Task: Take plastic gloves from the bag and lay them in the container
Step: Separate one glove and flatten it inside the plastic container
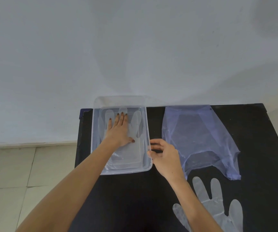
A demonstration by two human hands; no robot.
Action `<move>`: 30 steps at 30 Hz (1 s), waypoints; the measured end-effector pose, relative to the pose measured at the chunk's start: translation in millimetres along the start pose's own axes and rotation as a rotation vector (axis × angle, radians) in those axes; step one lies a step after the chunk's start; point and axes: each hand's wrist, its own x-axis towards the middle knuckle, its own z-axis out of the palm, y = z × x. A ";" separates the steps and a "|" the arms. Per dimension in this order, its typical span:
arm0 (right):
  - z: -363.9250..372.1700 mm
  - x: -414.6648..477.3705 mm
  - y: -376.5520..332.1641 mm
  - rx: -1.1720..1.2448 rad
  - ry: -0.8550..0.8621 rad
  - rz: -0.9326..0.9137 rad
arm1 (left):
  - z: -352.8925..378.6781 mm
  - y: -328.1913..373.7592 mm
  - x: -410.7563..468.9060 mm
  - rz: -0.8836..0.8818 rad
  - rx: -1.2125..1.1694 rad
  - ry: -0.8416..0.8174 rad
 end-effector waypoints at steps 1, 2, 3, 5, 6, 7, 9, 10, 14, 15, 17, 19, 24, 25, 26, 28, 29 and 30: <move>-0.1 -0.2 -0.2 0.004 0.000 0.001 | 0.7 -0.1 0.0 0.001 -0.006 -0.001; -0.2 -0.1 0.1 0.006 0.000 0.002 | 1.4 -0.4 0.2 0.002 -0.009 0.001; -0.8 -0.3 0.0 0.007 -0.001 0.000 | 1.9 -0.7 0.1 0.003 -0.009 0.005; -1.9 -0.3 0.0 0.006 -0.003 -0.003 | 1.3 -2.1 0.3 0.001 -0.011 0.013; -2.7 -0.3 -0.1 0.004 -0.002 -0.003 | 0.8 -2.8 0.6 0.001 -0.013 0.014; -3.2 -0.2 -0.2 0.001 0.000 -0.004 | 0.1 -3.7 0.6 0.000 -0.016 0.013; -3.5 0.2 0.1 -0.003 0.002 -0.008 | -1.0 -5.3 1.9 0.002 -0.019 0.009; -3.2 0.4 0.4 -0.004 0.001 -0.007 | -1.8 -5.9 3.0 0.005 -0.021 0.004; -2.3 0.1 0.0 -0.014 -0.001 -0.008 | -8.3 -4.5 1.0 -0.005 -0.055 0.011; -2.1 -0.4 -0.1 -0.014 -0.003 -0.009 | -10.2 -3.1 -2.3 -0.014 -0.076 0.028; -1.7 -1.0 -0.2 -0.006 -0.001 -0.011 | -10.8 0.6 -14.6 -0.028 -0.101 0.061; -1.8 -1.1 -0.6 0.000 0.003 -0.015 | -5.0 5.6 -32.9 -0.027 -0.092 0.056; -0.6 -2.3 -1.3 -0.011 0.011 -0.028 | 14.5 6.1 -68.8 -0.064 -0.102 -0.085; -0.7 -3.0 -1.6 -0.012 0.012 -0.028 | 16.8 4.0 -70.6 -0.079 -0.109 -0.113; -0.9 -3.2 -2.1 -0.012 0.014 -0.029 | 18.8 1.8 -71.1 -0.089 -0.112 -0.134; -1.5 -3.6 -3.1 -0.017 0.016 -0.033 | 21.8 -2.2 -70.9 -0.105 -0.125 -0.173; -1.4 -3.8 -3.5 -0.021 0.019 -0.034 | 22.6 -3.3 -71.4 -0.111 -0.135 -0.184; -1.3 -4.0 -3.6 -0.025 0.022 -0.034 | 22.7 -4.0 -72.3 -0.113 -0.145 -0.184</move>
